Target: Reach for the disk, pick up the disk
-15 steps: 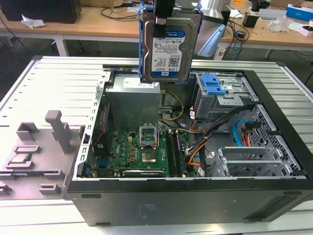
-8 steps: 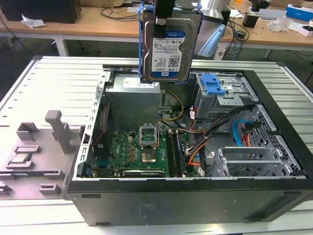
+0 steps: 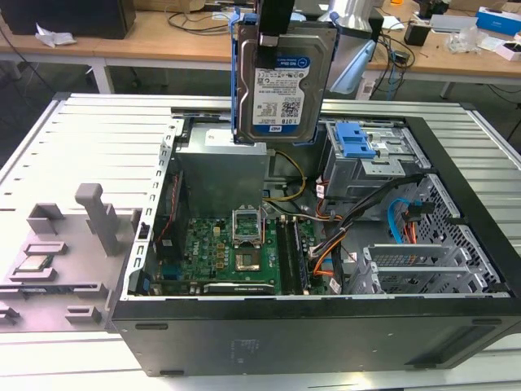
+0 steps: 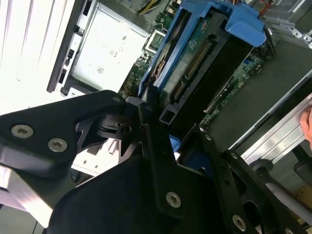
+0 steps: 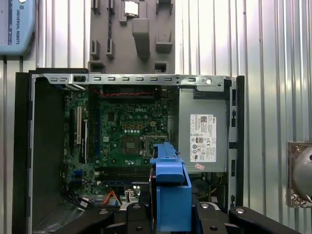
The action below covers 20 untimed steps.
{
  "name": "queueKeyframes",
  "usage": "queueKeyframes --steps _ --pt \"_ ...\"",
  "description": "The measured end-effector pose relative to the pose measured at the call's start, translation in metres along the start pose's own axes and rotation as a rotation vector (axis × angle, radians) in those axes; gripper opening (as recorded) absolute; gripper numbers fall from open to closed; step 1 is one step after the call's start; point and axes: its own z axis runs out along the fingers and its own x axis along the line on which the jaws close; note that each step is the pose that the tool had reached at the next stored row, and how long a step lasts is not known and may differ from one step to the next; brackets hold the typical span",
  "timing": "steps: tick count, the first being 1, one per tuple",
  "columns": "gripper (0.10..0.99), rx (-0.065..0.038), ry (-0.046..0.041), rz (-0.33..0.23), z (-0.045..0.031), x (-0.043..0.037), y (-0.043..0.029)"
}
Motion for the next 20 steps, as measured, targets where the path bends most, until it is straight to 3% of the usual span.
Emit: queueKeyframes --steps 20 --pt "0.369 0.0 0.0 0.0 0.0012 0.0267 -0.0003"
